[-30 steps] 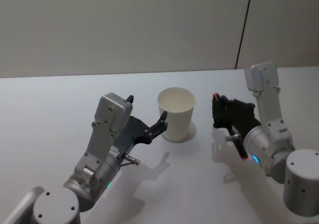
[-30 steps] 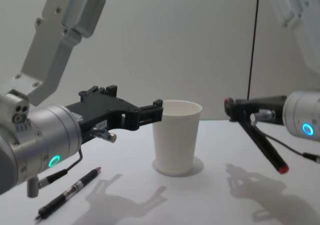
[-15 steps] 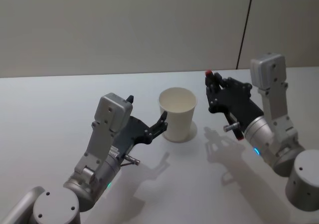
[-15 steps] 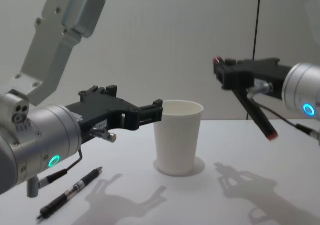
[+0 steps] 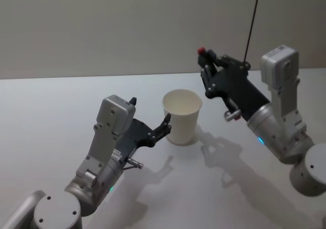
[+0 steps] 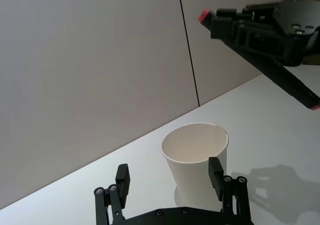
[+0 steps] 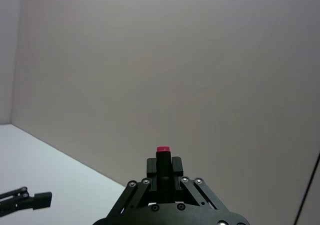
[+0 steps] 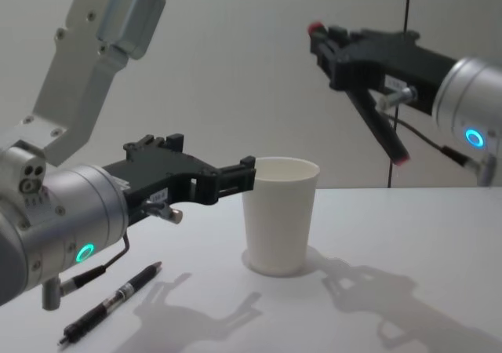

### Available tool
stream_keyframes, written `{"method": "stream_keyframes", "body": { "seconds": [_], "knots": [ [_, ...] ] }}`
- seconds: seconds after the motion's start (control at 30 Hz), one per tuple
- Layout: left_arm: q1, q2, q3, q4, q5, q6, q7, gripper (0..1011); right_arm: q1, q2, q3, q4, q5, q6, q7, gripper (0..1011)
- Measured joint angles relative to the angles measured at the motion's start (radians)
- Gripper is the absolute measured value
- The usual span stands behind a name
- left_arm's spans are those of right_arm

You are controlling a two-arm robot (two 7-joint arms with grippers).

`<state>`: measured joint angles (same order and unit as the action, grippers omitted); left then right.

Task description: Place the pen into the pen holder.

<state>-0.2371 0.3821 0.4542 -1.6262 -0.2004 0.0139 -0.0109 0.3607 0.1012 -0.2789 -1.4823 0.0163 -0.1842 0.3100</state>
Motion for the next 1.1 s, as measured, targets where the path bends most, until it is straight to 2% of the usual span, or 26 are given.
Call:
{"method": "stream_keyframes", "body": {
  "seconds": [0.1,0.2,0.3,0.6,0.83,1.1],
  "knots": [
    [0.0,0.0,0.0,0.0,0.0,0.0,0.0,1004,0.017,-0.003,0.002,0.022,0.006,-0.048,0.028,161],
    [0.0,0.0,0.0,0.0,0.0,0.0,0.0,1004,0.054,-0.01,0.005,0.072,0.018,-0.129,0.078,161],
    [0.0,0.0,0.0,0.0,0.0,0.0,0.0,1004,0.077,-0.015,0.007,0.107,0.027,-0.181,0.112,161],
    [0.0,0.0,0.0,0.0,0.0,0.0,0.0,1004,0.188,-0.043,0.01,0.281,0.062,-0.359,0.226,161],
    [0.0,0.0,0.0,0.0,0.0,0.0,0.0,1004,0.248,-0.062,0.008,0.39,0.079,-0.422,0.268,161],
    [0.0,0.0,0.0,0.0,0.0,0.0,0.0,1004,0.309,-0.086,0.0,0.511,0.114,-0.453,0.314,161]
  ]
}}
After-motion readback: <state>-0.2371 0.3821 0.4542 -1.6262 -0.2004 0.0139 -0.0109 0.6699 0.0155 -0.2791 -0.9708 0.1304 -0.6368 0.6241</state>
